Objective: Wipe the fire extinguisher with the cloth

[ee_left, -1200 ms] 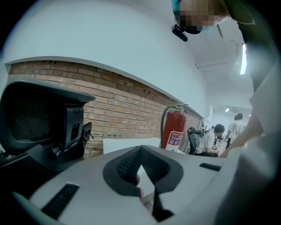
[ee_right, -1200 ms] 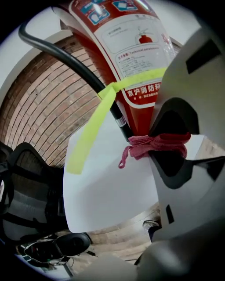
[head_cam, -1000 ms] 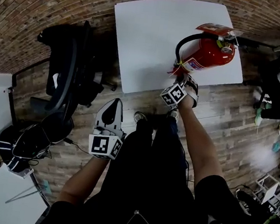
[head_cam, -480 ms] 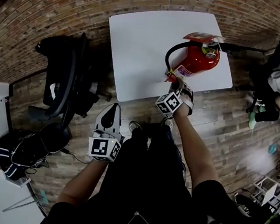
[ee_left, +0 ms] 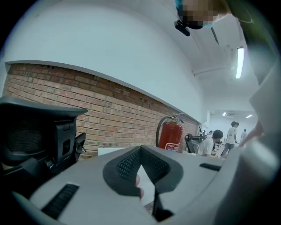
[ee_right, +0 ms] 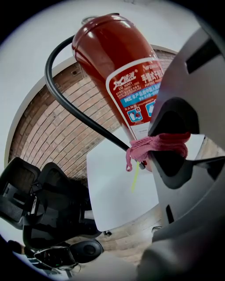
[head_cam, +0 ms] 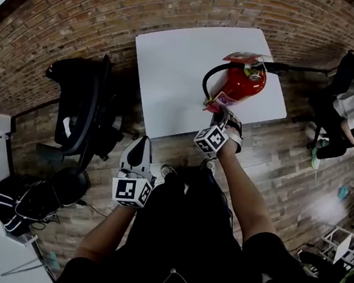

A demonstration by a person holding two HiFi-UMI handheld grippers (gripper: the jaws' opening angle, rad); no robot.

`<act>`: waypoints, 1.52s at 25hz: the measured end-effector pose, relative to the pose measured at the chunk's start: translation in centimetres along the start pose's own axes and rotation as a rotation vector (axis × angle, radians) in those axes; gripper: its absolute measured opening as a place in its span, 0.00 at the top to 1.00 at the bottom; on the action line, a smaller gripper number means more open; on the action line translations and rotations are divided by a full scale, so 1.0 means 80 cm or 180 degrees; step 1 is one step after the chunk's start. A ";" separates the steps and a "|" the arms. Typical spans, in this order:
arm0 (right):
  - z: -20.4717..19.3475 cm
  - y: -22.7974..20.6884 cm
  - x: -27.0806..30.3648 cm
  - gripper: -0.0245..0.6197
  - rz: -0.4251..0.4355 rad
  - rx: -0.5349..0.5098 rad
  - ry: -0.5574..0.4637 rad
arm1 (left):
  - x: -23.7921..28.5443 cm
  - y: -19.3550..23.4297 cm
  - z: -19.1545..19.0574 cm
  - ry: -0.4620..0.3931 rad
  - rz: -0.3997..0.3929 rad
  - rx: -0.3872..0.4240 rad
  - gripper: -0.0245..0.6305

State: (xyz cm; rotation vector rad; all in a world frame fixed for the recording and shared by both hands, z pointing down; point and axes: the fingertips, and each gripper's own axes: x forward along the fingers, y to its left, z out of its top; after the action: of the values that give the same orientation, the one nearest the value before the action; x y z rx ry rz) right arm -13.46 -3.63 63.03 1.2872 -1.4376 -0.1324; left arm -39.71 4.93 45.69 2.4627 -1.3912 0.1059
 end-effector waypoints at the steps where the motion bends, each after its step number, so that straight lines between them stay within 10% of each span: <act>1: 0.002 -0.004 -0.004 0.81 -0.0010 0.0001 -0.0013 | 0.000 0.000 0.001 -0.0010 -0.0003 0.0000 0.92; 28: 0.091 -0.149 -0.150 0.81 -0.0632 -0.0044 -0.0549 | 0.004 -0.018 0.056 -0.0350 -0.0162 -0.0021 0.92; 38: 0.140 -0.192 -0.217 0.81 -0.1252 -0.0473 -0.1037 | 0.005 -0.014 0.070 -0.0427 -0.0184 -0.0012 0.92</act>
State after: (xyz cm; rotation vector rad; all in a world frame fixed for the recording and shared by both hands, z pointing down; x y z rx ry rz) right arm -16.87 -3.17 37.51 1.4570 -1.3943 -0.7270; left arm -39.01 3.46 40.22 2.5457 -1.3696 -0.0762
